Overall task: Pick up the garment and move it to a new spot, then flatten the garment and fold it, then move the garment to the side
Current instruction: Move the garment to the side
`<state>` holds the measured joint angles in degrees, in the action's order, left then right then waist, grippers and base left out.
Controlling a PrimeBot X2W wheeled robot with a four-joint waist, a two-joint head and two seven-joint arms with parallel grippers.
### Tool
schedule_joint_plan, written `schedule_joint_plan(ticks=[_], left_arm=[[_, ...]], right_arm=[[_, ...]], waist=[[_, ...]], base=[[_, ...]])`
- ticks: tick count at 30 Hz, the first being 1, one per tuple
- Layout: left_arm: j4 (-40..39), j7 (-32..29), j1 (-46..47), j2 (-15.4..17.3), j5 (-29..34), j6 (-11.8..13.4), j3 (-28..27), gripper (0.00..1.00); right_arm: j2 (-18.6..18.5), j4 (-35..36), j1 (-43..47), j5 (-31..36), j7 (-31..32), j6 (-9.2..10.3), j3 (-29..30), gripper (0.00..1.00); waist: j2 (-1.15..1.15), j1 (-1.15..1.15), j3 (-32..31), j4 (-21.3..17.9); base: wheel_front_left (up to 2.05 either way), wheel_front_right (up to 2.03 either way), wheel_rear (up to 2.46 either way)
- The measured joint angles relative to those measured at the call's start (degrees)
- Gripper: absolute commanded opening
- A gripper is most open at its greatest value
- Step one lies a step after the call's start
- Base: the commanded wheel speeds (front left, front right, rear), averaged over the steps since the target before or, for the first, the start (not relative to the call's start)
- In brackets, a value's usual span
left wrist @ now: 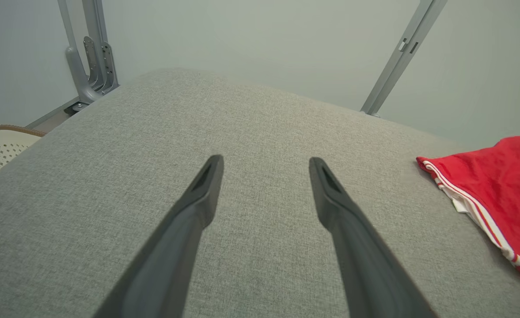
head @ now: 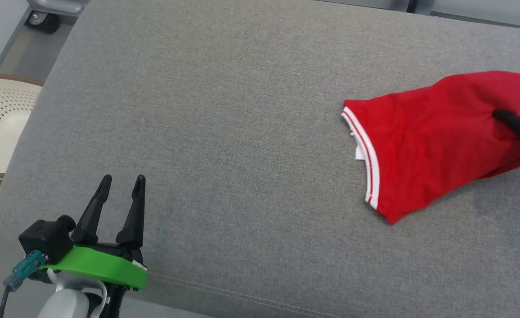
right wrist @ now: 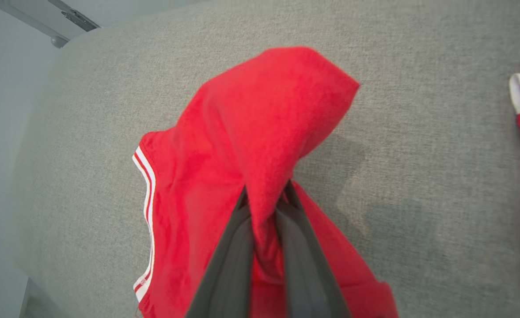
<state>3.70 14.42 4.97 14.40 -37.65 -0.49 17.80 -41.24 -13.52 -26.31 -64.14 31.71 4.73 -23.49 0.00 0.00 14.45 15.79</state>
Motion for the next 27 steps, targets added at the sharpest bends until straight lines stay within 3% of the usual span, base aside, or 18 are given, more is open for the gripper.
schedule_joint_plan(ticks=[7, 14, 20, 27], left_arm=[[-1.13, 0.0, 0.05, -0.55, 0.04, -0.09, 0.67, 1.0], [-2.45, 0.01, 1.96, -0.93, 0.62, -0.53, 1.09, 1.0], [-2.59, 0.01, 3.13, -1.2, 1.03, -0.53, 0.9, 1.0], [-2.65, 0.01, 4.45, -1.75, 1.33, -0.54, 0.41, 1.0]], right_arm=[[-7.78, -0.64, -4.07, 0.25, 4.69, 2.02, 4.58, 0.0], [-14.57, -2.88, -5.77, 0.34, 8.8, 2.43, 8.6, 0.0], [-18.22, -4.68, -7.55, 0.93, 10.42, 2.43, 10.83, 0.0], [-19.85, -7.14, -7.67, 1.1, 11.81, 2.45, 12.45, 0.0]], waist=[[0.0, 0.0, 2.52, -1.3], [0.0, 0.0, 5.86, -1.74], [0.0, 0.0, 8.48, -1.68], [0.0, 0.0, 9.75, -1.36]], base=[[0.0, 0.0, 0.0], [0.0, 0.0, 0.0], [0.0, 0.0, 0.0], [0.0, 0.0, 0.0]])
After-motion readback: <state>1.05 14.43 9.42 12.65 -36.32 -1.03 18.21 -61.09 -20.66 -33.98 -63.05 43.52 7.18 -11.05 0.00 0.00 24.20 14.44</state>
